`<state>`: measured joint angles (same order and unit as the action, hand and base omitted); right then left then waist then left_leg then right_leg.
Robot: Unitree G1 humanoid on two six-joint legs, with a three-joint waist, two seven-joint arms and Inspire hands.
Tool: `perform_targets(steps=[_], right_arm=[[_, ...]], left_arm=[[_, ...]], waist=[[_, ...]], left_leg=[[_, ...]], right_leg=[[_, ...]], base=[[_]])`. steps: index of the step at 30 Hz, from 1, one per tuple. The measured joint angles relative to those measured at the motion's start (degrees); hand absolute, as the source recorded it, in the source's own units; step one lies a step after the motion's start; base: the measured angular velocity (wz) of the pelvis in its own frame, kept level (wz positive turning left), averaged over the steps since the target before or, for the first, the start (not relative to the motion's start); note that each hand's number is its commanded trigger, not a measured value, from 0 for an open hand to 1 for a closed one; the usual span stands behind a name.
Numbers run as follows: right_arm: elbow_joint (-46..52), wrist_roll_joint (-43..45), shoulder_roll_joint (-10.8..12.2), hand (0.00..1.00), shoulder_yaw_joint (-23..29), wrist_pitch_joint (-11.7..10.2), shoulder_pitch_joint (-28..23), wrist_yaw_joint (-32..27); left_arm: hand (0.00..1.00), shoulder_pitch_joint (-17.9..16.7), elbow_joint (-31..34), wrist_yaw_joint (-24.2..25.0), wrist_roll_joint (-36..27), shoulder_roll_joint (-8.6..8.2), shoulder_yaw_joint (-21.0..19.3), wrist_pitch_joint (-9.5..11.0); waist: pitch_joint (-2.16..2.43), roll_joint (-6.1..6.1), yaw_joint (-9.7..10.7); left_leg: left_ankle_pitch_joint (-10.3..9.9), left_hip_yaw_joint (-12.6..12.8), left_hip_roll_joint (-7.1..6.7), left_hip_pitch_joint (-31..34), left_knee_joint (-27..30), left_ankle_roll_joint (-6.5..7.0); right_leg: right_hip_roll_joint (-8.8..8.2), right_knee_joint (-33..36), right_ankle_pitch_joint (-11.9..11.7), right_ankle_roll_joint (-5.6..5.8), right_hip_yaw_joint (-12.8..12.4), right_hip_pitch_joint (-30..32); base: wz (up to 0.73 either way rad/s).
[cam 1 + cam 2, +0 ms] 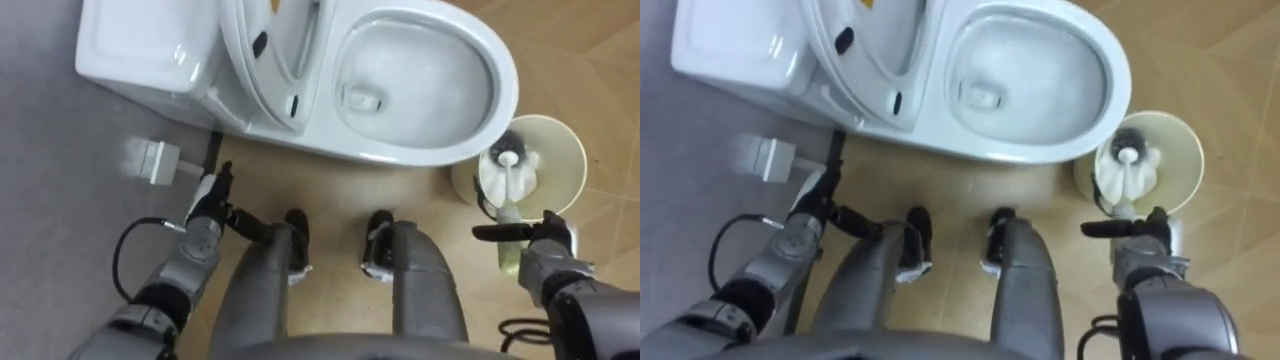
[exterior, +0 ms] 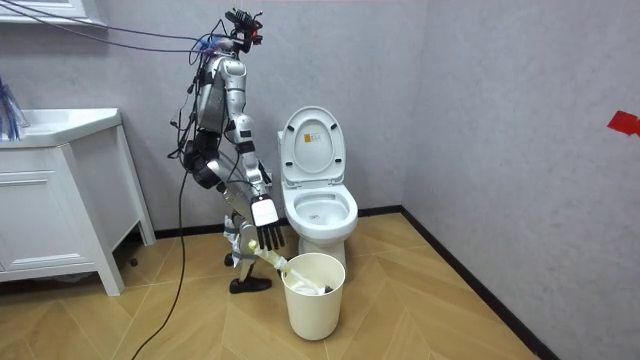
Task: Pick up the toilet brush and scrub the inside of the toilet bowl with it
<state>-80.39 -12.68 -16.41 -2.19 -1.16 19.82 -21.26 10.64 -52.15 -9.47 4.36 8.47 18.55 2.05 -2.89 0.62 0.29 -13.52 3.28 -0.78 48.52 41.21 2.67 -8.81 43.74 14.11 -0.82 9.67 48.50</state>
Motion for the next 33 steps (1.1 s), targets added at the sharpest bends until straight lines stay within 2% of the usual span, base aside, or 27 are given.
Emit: perform_targets(steps=[4,5,11,17,22,31,33], right_arm=[[0.1,0.13,-2.72,0.0,-0.94,-0.03,1.24,-3.3],[0.15,0.28,-3.35,0.0,-1.07,-0.06,1.58,-4.25],[0.51,-0.49,-5.99,0.0,-1.63,-0.52,3.38,-8.06],[0.35,-1.61,-6.12,0.0,-3.49,-0.08,3.3,-10.01],[0.36,-5.08,-6.16,0.0,-3.44,-0.39,2.81,-9.94],[0.58,-14.19,-6.11,0.0,-3.39,-0.19,2.43,-7.04],[0.74,-16.46,-6.11,0.0,-3.38,-0.02,3.26,-6.46]], left_arm=[[0.0,-0.21,4.79,-0.1,-0.39,0.95,1.41,0.53],[0.0,-0.17,5.7,-0.19,-0.4,1.42,2.14,0.54],[0.0,-0.49,11.09,-1.84,-0.4,2.81,5.1,0.6],[0.0,-1.39,14.23,-2.84,-1.41,3.78,7.5,0.59],[0.0,-1.93,15.77,-2.12,-2.54,3.8,7.46,0.58],[0.0,-1.56,17.59,-1.83,-2.6,4.4,7.47,0.51],[0.0,-1.34,18.39,-1.25,-2.6,4.95,7.58,0.4]], waist=[[0.0,-0.05,-0.49],[0.0,-0.07,-0.45],[-0.11,-0.35,-0.32],[-0.11,-0.35,0.0],[-0.07,-0.26,0.07],[0.14,0.25,-0.53],[0.13,0.72,-0.63]], left_leg=[[-0.21,-0.05,0.0,5.5,3.08,-0.1],[-0.2,-0.08,0.07,6.91,3.96,-0.07],[-0.27,0.33,0.07,12.94,6.71,-0.04],[-0.32,0.61,-0.02,14.5,7.12,0.1],[-0.42,0.6,-0.04,14.65,7.14,0.43],[-1.09,0.73,-0.09,16.29,8.18,0.85],[-1.25,0.8,-0.18,17.19,8.94,0.95]], right_leg=[[-0.25,2.76,0.26,-0.1,0.04,5.27],[-0.29,3.51,0.23,-0.42,0.11,6.56],[-1.23,7.12,0.8,-0.96,-0.15,12.75],[-1.86,8.14,1.35,-1.11,-0.14,14.5],[-1.91,8.09,1.47,-1.12,-0.03,14.54],[-2.15,8.75,1.72,-0.79,0.02,15.97],[-2.24,9.45,1.93,-0.68,-0.11,16.9]], base=[[0.02],[0.04],[0.06],[0.04],[0.0],[-0.01],[0.0]])
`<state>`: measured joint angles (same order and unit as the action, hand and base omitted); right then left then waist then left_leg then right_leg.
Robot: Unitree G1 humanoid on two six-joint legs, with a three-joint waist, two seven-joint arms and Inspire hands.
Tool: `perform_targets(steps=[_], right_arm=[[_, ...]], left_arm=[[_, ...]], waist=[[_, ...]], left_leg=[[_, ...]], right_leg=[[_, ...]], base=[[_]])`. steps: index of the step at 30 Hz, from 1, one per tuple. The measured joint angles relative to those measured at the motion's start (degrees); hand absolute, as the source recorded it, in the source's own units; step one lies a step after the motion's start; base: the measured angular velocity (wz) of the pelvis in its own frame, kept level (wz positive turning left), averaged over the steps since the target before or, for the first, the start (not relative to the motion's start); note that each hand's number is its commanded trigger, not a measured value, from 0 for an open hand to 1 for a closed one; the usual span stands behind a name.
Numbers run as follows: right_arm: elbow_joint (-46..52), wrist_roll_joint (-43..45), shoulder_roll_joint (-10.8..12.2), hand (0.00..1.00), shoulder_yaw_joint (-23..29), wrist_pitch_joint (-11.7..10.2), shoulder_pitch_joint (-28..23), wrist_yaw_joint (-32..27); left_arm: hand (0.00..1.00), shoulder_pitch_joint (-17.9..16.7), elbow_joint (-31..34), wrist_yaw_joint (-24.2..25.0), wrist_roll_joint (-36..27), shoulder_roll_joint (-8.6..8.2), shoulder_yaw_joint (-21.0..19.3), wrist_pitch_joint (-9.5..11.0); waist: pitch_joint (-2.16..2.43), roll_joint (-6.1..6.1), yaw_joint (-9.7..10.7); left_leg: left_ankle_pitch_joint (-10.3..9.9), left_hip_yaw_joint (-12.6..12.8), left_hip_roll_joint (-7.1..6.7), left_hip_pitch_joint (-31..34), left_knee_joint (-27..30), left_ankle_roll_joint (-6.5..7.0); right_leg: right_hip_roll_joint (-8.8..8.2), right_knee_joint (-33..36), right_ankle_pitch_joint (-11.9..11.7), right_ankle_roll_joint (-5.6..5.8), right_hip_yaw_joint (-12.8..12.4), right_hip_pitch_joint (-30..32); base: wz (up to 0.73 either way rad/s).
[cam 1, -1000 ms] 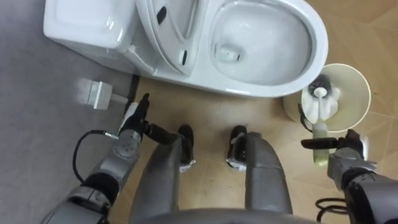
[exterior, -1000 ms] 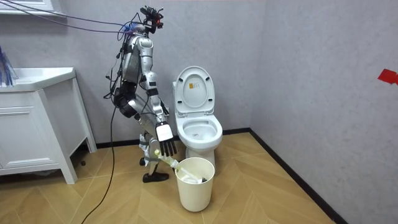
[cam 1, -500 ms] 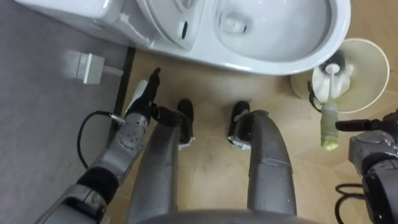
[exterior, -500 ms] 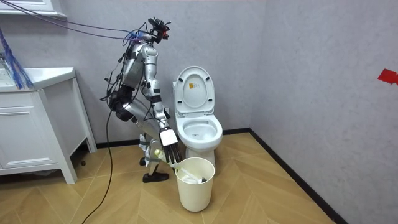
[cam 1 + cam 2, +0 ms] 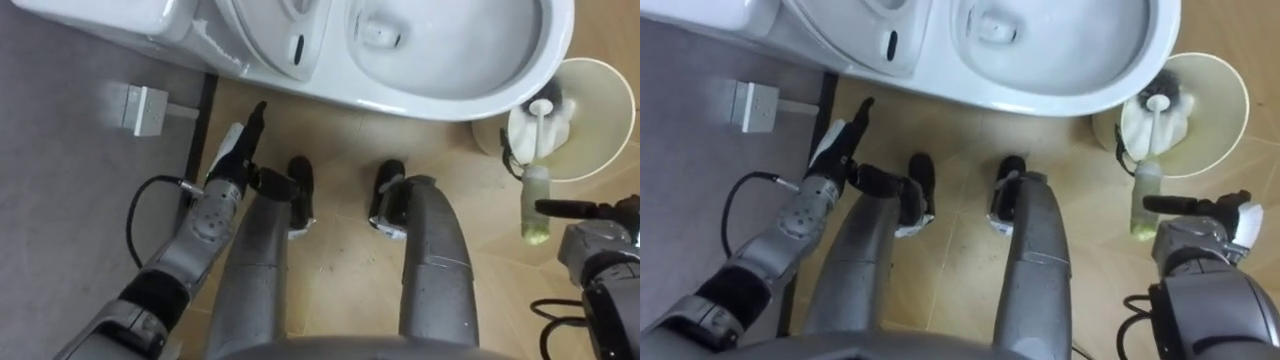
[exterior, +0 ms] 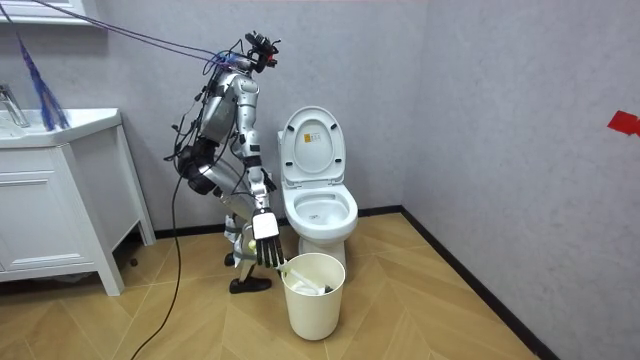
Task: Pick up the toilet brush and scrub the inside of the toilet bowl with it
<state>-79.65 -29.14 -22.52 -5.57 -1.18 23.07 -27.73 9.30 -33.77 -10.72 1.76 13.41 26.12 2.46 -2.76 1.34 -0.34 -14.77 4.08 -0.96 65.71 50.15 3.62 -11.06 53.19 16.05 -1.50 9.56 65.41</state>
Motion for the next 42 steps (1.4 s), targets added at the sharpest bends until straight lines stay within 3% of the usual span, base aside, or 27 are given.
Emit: perform_targets(steps=[9,20,27,40,41,42], right_arm=[[2.25,-15.94,-0.52,0.0,0.17,-0.09,2.82,2.37],[4.17,-22.16,-1.36,0.0,1.31,-0.63,4.15,3.23],[3.77,-26.89,-2.74,0.0,-0.33,-0.69,3.16,7.16],[1.46,-26.06,-3.59,0.0,-3.12,-0.01,2.35,15.93],[1.43,-25.37,-3.65,0.04,-4.57,0.01,2.05,16.74],[1.48,-24.52,-3.86,0.67,-5.51,0.05,1.64,17.95]], left_arm=[[0.0,1.88,0.4,0.17,-0.06,-0.2,1.01,-0.25],[0.0,3.7,1.47,0.24,-1.72,-0.16,0.82,-0.83],[0.0,4.2,1.48,0.23,-2.22,-0.14,0.93,-0.85],[0.0,3.87,1.33,0.31,-2.46,-0.18,1.02,-1.03],[0.0,3.94,1.34,0.42,-3.19,-0.08,0.99,-1.09],[0.0,4.05,1.34,0.62,-3.94,0.01,1.0,-1.09]], waist=[[0.06,2.81,-0.32],[0.07,3.01,-0.33],[0.05,3.04,-0.61],[-0.02,3.11,-1.33],[-0.02,3.11,-1.2],[-0.02,3.11,-1.07]], left_leg=[[-0.6,0.87,-0.72,3.54,3.61,0.66],[-1.03,1.37,-0.14,6.97,5.75,0.56],[-1.77,1.35,-0.54,7.86,7.06,0.26],[-2.18,1.89,-0.94,9.07,7.62,0.21],[-2.19,1.84,-0.9,9.18,7.62,0.23],[-2.19,1.61,-0.8,9.39,7.64,0.23]], right_leg=[[-0.97,4.47,1.19,0.54,-1.52,4.18],[-0.85,6.58,1.4,0.03,-1.86,7.9],[-0.76,8.09,2.26,-0.05,-2.25,8.97],[-1.71,9.8,3.14,-0.3,-2.77,10.93],[-1.98,9.77,3.1,-0.53,-2.33,10.91],[-1.97,9.67,3.1,-0.54,-2.09,10.9]], base=[[0.03],[-0.01],[0.0],[0.01],[0.0],[0.03]])
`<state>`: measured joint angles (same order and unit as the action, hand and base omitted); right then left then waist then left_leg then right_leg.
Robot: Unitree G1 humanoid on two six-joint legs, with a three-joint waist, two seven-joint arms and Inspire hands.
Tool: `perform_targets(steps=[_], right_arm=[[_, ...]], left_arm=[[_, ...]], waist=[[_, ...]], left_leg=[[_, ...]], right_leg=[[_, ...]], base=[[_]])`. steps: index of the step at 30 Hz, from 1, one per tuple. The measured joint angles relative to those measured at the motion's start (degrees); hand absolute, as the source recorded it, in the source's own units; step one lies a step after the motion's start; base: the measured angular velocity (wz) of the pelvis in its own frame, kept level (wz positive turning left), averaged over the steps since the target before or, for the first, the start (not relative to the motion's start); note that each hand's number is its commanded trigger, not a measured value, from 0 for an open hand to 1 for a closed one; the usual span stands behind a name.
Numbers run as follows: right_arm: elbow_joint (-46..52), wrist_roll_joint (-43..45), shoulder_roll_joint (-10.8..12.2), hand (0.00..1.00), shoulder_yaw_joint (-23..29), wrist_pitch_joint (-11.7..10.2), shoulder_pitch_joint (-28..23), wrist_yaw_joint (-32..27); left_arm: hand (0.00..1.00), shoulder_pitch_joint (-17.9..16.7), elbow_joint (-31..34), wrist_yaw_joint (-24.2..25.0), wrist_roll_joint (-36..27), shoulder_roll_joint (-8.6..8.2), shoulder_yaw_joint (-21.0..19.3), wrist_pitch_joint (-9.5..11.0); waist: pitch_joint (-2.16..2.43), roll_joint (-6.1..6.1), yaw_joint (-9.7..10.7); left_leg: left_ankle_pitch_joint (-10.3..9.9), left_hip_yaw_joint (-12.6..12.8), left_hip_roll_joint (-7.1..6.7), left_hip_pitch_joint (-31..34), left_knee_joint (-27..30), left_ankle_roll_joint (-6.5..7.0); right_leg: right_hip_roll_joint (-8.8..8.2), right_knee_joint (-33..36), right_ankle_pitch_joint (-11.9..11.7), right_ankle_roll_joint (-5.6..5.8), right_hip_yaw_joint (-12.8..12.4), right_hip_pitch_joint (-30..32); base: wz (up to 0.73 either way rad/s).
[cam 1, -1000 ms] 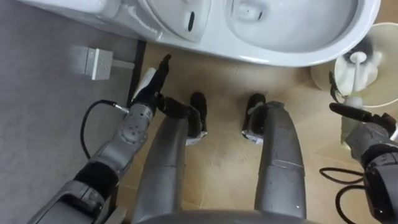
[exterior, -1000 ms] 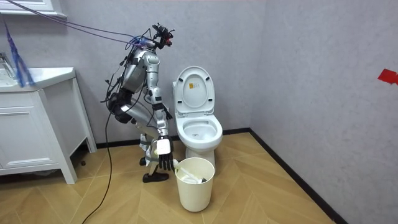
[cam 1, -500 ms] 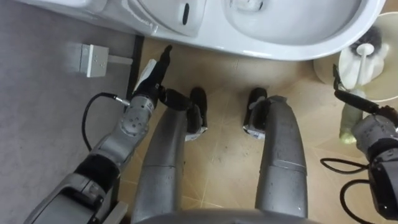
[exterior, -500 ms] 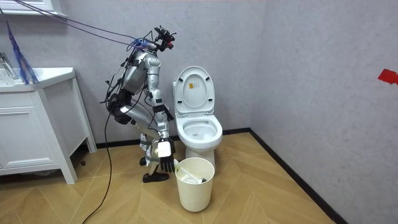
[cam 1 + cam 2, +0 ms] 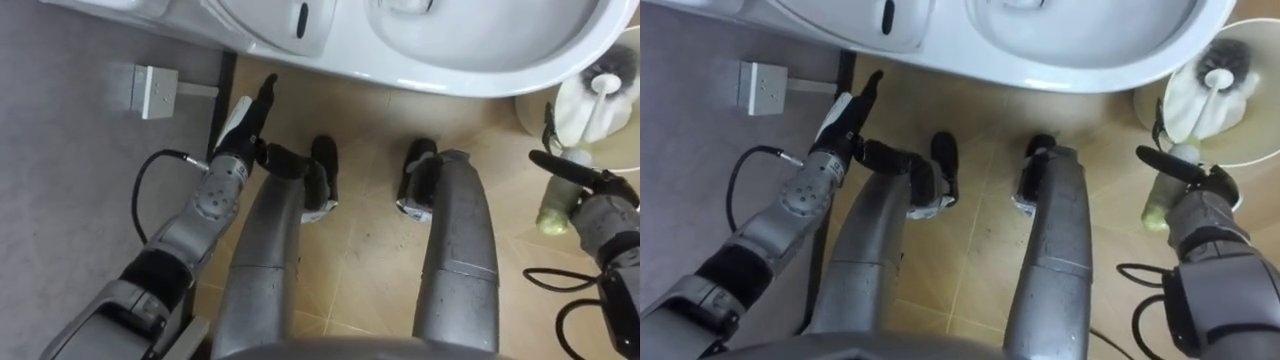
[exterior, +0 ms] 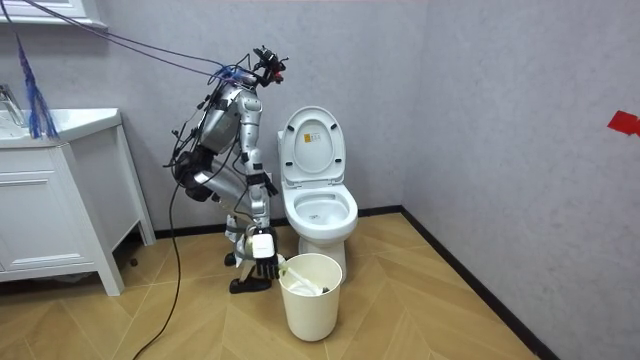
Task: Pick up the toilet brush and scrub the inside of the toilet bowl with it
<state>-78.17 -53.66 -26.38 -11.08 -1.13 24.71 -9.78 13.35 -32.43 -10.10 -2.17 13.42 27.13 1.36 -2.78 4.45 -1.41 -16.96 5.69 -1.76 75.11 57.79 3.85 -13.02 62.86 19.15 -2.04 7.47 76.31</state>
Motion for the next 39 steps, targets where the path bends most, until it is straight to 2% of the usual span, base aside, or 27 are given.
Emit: perform_targets(steps=[1,10,17,22,25,28,32,39], right_arm=[[0.0,0.25,-0.14,1.0,-0.66,0.0,-0.15,0.49],[-2.32,3.23,-0.77,1.0,-7.93,1.98,-0.21,6.63],[-3.27,3.29,-0.79,1.0,-8.07,2.57,-1.07,10.06],[-4.19,4.72,-0.32,1.0,-8.88,3.83,-1.81,11.5],[-4.21,5.08,0.65,1.0,-8.97,3.77,-2.57,11.8],[-4.24,5.04,1.52,1.0,-8.9,4.44,-3.25,11.84],[-4.43,4.42,3.17,1.0,-8.46,5.02,-4.88,12.0],[-5.31,0.01,6.71,1.0,-5.02,6.17,-8.82,13.88]], left_arm=[[0.0,0.03,0.0,0.2,-0.31,0.01,0.01,0.0],[0.0,0.09,0.08,2.25,-0.7,0.86,1.01,-0.08],[0.0,-1.12,2.31,2.38,-0.75,0.99,1.17,-0.1],[0.0,-1.9,3.0,3.15,-0.7,1.0,1.28,-0.16],[0.0,-2.62,3.0,3.45,-0.72,1.04,1.24,-0.16],[0.0,-4.05,3.03,4.1,-0.72,1.07,1.19,-0.2],[0.0,-6.5,3.04,4.61,-0.76,1.27,1.06,-0.19],[0.0,-8.3,-0.76,5.91,-0.6,1.16,-0.32,-0.17]], waist=[[0.0,0.0,-0.01],[-0.01,-0.01,-0.66],[-0.05,-0.08,-0.63],[-0.1,-0.18,-0.4],[-0.21,-0.51,0.11],[-0.22,-0.94,0.46],[-0.24,-1.5,1.27],[-0.23,-3.46,1.28]], left_leg=[[0.0,-0.13,0.03,0.12,0.05,0.0],[-0.24,-1.18,-0.05,0.57,0.86,-0.1],[-0.64,-1.17,-0.11,-0.02,1.93,0.25],[-0.71,-1.38,-0.02,-2.23,1.7,0.22],[-0.83,-1.83,-0.02,-4.88,0.7,-0.01],[-0.73,-1.9,0.14,-8.61,-1.03,0.01],[-0.58,-2.71,0.19,-15.14,-4.82,-0.26],[0.26,-2.86,0.1,-28.05,-13.04,-0.37]], right_leg=[[0.01,-0.06,0.0,0.0,0.09,0.0],[-0.02,0.08,0.15,0.06,0.66,-0.4],[-0.06,0.85,0.46,0.46,0.54,-1.11],[-0.19,0.47,0.73,0.39,0.76,-3.47],[0.0,-0.62,0.76,0.43,1.06,-6.31],[1.17,-3.14,0.26,0.88,1.32,-10.29],[1.72,-7.72,-0.4,1.17,2.75,-17.48],[2.34,-15.98,-1.35,2.0,3.88,-30.48]], base=[[0.04],[0.02],[0.0],[0.0],[0.0],[-0.1],[-0.03],[-0.01]])
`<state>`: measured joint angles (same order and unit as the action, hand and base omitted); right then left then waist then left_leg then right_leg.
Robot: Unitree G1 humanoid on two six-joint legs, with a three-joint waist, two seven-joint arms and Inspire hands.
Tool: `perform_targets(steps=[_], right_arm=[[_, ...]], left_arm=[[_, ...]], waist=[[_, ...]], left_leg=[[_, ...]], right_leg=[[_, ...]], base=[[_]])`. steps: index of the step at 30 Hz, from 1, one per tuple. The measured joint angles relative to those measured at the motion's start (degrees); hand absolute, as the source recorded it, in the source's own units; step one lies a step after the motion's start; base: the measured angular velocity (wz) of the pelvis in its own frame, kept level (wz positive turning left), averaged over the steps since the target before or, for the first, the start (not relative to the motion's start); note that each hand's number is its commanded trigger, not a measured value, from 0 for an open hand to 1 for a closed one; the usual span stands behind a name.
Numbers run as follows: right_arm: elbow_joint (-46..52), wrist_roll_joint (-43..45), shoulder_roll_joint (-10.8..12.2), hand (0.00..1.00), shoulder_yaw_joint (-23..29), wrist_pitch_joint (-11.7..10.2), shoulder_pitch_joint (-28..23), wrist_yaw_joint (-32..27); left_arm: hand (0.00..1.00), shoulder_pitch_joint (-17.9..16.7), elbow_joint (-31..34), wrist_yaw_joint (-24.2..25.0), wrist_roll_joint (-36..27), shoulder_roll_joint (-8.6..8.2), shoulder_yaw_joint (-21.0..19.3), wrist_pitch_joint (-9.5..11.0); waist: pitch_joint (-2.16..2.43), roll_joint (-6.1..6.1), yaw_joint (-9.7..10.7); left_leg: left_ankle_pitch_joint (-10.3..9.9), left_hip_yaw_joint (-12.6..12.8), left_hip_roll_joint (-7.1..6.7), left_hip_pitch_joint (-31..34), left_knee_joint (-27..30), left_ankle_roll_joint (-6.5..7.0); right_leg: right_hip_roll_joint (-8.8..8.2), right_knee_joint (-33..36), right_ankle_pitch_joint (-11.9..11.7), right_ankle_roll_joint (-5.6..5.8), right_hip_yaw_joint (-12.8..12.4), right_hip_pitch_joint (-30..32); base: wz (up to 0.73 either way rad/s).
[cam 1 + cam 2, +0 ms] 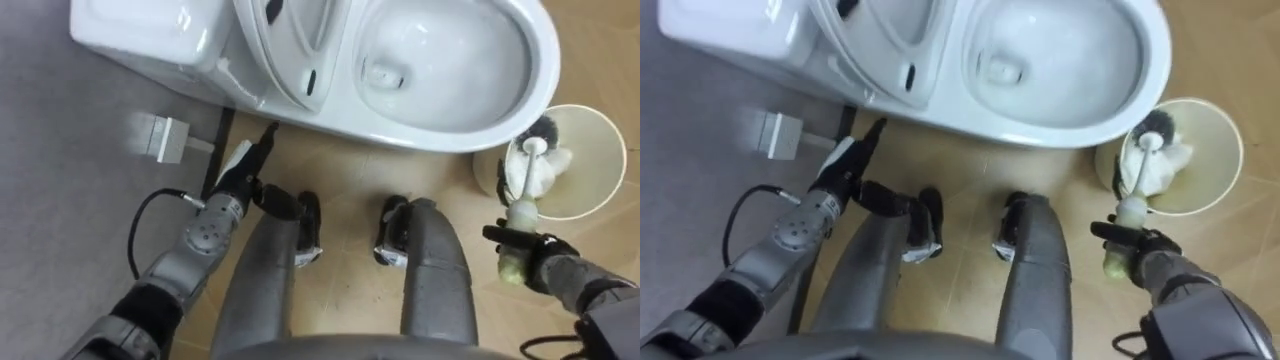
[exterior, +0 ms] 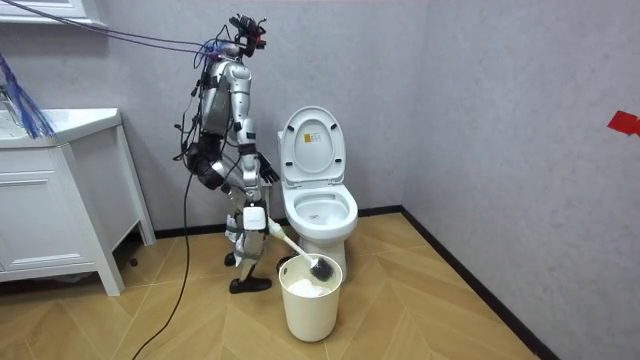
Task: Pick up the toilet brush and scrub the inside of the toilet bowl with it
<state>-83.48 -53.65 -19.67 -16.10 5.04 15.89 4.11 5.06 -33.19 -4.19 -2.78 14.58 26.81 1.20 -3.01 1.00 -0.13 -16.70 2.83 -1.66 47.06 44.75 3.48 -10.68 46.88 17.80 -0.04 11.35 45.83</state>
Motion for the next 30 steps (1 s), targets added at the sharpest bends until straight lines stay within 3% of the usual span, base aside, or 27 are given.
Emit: perform_targets(steps=[7,11,14,17,24,30], right_arm=[[-1.51,-4.76,2.85,1.0,6.83,0.04,-3.6,1.14],[-1.49,-6.53,3.83,1.0,9.66,-0.13,-6.72,2.73],[-1.37,-4.86,4.72,1.0,11.18,-0.05,-10.44,3.71],[-1.28,-4.36,4.89,1.0,11.64,-0.01,-13.43,3.58],[-0.81,-3.71,6.19,1.0,14.96,0.11,-17.58,2.76],[1.16,-0.62,6.3,1.0,15.56,-0.06,-17.56,2.28]], left_arm=[[0.0,-4.28,-0.07,1.07,1.21,-0.61,-4.68,-0.02],[0.0,-8.45,-0.73,1.11,4.23,-0.69,-8.23,-0.17],[0.0,-12.21,-0.3,1.15,7.28,-0.99,-10.07,-0.49],[0.0,-15.75,0.73,1.2,8.58,-1.74,-11.48,-1.32],[0.0,-21.19,2.91,1.28,8.58,-1.64,-15.61,-2.14],[0.0,-22.46,5.48,1.26,9.83,-1.73,-18.03,-2.64]], waist=[[0.12,-0.76,1.22],[0.99,-2.02,2.13],[2.11,-3.0,2.38],[2.42,-3.44,2.55],[2.59,-4.62,2.94],[2.42,-4.34,1.29]], left_leg=[[0.47,-1.8,-0.16,-12.43,-8.2,-0.19],[0.62,-2.4,-0.06,-20.46,-13.15,-0.45],[0.84,-3.06,0.46,-26.41,-17.06,-0.83],[0.91,-2.82,0.95,-32.47,-20.46,-0.95],[1.5,-3.23,1.0,-42.19,-26.37,-1.83],[1.68,-3.31,1.41,-44.21,-27.27,-2.14]], right_leg=[[1.11,-9.22,-0.73,1.2,1.92,-13.54],[2.25,-15.45,-1.31,1.63,3.15,-22.35],[3.88,-21.23,-2.52,1.86,3.48,-29.28],[4.71,-25.56,-3.36,2.1,2.87,-35.4],[6.37,-33.95,-5.08,2.1,3.57,-46.31],[7.13,-36.32,-6.15,1.8,3.68,-48.7]], base=[[0.08],[0.04],[0.06],[-0.05],[0.0],[-0.01]])
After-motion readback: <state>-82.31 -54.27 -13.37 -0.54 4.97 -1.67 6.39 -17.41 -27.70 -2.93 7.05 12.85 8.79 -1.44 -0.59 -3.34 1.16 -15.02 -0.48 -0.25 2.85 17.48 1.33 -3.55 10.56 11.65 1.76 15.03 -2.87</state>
